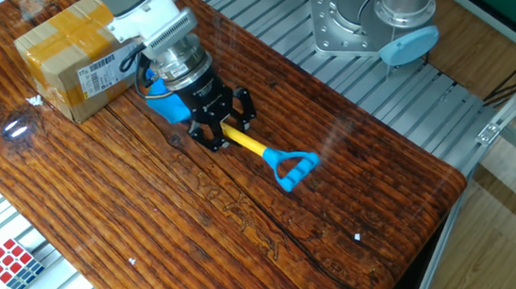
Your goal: Use a shovel to scoop up an object
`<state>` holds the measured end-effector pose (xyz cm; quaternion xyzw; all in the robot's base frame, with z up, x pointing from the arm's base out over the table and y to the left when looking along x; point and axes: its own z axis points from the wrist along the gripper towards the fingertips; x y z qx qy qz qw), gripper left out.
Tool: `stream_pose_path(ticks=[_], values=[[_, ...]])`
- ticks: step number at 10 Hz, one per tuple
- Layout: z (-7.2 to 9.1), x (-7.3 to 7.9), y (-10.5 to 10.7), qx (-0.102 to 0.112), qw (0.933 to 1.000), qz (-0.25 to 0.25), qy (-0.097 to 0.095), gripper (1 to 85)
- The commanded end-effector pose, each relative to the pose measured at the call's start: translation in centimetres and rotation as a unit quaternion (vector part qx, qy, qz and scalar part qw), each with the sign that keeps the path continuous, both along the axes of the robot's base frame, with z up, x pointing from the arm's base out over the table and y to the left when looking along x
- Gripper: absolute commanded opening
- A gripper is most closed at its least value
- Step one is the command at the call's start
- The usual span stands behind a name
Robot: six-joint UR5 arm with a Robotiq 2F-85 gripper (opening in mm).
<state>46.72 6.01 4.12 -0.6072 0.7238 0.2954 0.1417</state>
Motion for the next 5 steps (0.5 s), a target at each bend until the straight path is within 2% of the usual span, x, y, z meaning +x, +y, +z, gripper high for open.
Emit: stream_pose_path(ticks=[1, 5], values=[[-1.0, -0.2, -0.8, -0.005, 1.0000, -0.005, 0.002, 1.0], [-2.3, -0.2, -1.8, -0.039, 0.9986, -0.027, 0.021, 1.0]])
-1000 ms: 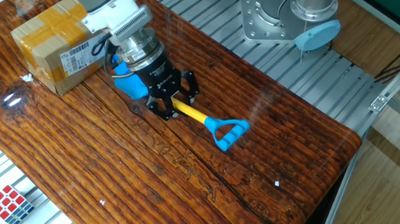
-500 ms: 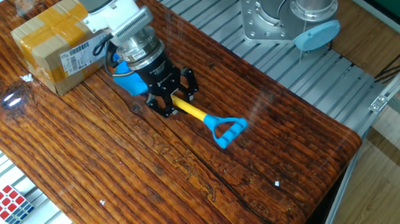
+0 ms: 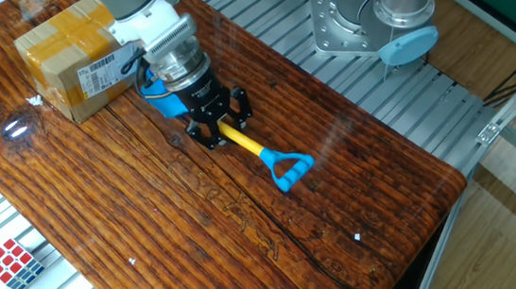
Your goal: Use a shovel to scoop up an object
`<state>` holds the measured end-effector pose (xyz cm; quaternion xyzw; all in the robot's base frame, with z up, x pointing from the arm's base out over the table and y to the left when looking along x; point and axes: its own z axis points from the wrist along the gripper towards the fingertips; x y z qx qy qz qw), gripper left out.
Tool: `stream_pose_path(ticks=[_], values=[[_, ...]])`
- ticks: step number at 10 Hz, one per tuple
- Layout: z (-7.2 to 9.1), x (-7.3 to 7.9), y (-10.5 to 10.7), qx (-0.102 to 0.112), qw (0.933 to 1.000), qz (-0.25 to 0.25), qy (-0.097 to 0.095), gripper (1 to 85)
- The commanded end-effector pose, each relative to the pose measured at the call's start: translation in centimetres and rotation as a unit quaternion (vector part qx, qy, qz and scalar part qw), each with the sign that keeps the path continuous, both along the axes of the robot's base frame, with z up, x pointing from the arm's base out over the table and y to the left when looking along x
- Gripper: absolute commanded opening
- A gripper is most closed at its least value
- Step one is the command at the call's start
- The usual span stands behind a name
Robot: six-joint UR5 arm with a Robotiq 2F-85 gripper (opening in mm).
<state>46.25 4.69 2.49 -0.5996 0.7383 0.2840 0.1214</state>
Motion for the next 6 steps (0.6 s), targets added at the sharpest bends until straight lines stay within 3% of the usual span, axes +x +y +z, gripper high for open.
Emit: stream_pose_path(ticks=[1, 4, 6], values=[[-0.80, 0.24, -0.43, -0.020, 0.9992, -0.028, 0.019, 1.0], [-1.27, 0.59, 0.18, -0.031, 0.9970, -0.057, 0.041, 1.0], [-1.71, 0.84, -0.20, -0.050, 0.9951, -0.069, 0.050, 1.0]])
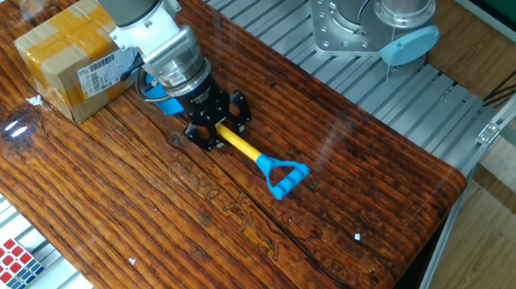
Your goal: Use a shovel to scoop up an object
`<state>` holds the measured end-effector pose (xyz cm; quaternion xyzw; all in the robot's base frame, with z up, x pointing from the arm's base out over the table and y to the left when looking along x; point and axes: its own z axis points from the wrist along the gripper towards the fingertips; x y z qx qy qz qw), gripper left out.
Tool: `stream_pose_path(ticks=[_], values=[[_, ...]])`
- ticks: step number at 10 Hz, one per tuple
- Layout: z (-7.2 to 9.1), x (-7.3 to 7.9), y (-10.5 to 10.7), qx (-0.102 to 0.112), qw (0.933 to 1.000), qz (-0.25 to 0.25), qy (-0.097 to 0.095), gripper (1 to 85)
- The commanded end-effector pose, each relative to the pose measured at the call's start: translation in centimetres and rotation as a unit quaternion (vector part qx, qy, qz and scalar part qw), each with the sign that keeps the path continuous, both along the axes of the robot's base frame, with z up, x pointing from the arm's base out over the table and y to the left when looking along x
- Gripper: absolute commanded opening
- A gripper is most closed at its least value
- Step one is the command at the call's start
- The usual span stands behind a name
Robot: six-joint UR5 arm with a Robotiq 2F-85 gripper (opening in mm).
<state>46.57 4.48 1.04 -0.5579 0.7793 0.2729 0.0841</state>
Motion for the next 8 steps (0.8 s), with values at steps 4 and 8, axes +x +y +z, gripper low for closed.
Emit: stream_pose_path(ticks=[4, 8], values=[[-0.80, 0.54, -0.49, -0.038, 0.9977, -0.048, 0.029, 1.0], [-0.54, 0.17, -0.05, -0.044, 0.9952, -0.073, 0.048, 1.0]])
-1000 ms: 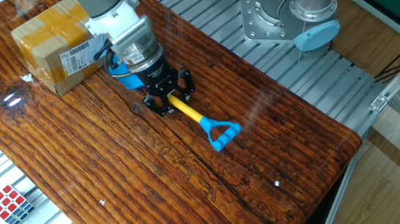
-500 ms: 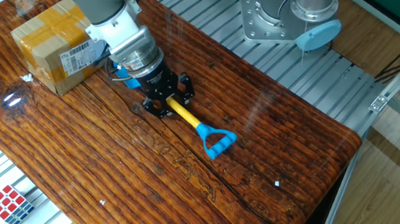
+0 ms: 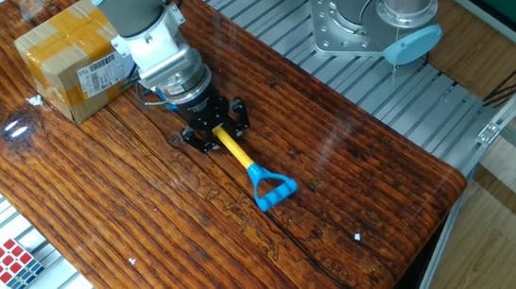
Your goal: Use a shovel to scoop up an object
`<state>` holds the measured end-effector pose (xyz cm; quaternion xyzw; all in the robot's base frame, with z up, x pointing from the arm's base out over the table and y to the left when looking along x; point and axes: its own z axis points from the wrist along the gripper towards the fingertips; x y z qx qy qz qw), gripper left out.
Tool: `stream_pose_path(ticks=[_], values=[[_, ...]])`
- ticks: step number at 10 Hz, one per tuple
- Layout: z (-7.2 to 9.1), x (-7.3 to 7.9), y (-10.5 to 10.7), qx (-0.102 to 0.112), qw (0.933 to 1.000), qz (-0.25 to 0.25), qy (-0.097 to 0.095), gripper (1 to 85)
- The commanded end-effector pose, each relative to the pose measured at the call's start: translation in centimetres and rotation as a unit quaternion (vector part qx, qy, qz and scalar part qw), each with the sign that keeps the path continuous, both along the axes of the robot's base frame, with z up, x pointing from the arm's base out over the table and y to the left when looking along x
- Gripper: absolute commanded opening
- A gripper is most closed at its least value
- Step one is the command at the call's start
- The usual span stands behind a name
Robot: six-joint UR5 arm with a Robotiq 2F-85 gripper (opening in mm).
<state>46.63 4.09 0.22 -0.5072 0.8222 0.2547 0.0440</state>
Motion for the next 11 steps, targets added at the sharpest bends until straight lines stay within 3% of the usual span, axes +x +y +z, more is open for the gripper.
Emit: stream_pose_path(ticks=[1, 5, 8, 11], values=[[0.35, -0.02, 0.38, -0.006, 0.9995, -0.027, 0.013, 1.0], [0.27, -0.18, 0.00, -0.041, 0.9967, -0.066, 0.023, 1.0], [0.77, -0.17, -0.26, -0.071, 0.9901, -0.115, 0.040, 1.0], [1.13, 0.21, 0.43, -0.072, 0.9806, -0.170, 0.066, 1.0]])
